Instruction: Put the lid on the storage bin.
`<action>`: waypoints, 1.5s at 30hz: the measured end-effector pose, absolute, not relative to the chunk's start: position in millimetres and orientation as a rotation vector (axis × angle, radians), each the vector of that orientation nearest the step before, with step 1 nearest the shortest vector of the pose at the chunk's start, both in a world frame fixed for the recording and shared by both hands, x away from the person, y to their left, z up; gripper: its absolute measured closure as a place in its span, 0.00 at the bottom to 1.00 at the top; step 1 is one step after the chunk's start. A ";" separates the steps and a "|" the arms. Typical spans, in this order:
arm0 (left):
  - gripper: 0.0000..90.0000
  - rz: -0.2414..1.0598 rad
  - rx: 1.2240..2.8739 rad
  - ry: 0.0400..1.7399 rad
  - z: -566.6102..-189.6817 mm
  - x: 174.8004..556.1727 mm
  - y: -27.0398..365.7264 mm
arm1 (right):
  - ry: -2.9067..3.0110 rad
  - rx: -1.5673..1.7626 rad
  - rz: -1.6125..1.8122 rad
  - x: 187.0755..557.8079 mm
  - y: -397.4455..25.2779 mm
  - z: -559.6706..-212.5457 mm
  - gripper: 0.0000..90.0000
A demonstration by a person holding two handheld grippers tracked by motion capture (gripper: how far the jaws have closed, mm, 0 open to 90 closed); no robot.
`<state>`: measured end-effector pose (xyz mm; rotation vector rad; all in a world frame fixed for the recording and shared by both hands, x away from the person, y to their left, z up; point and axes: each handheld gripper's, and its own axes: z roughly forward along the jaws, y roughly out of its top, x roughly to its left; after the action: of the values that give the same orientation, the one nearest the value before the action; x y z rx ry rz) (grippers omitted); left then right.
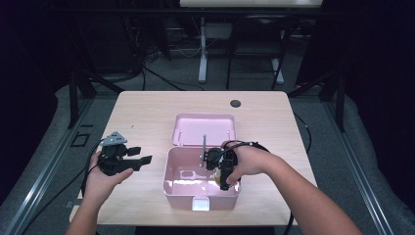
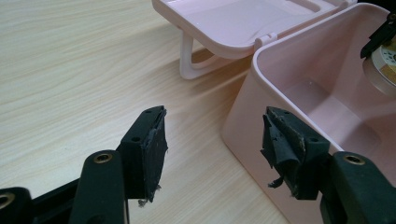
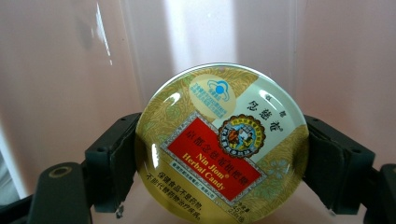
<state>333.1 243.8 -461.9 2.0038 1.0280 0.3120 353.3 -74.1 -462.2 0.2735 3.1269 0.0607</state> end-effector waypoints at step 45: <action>0.44 0.311 2.007 1.029 -462.3 333.8 245.2 | 3.086 0.122 -0.012 351.1 -65.8 -492.8 0.22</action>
<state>333.8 245.2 -462.3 2.0072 1.0294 0.3107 351.1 -65.8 -492.8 0.1222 3.0858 -0.0119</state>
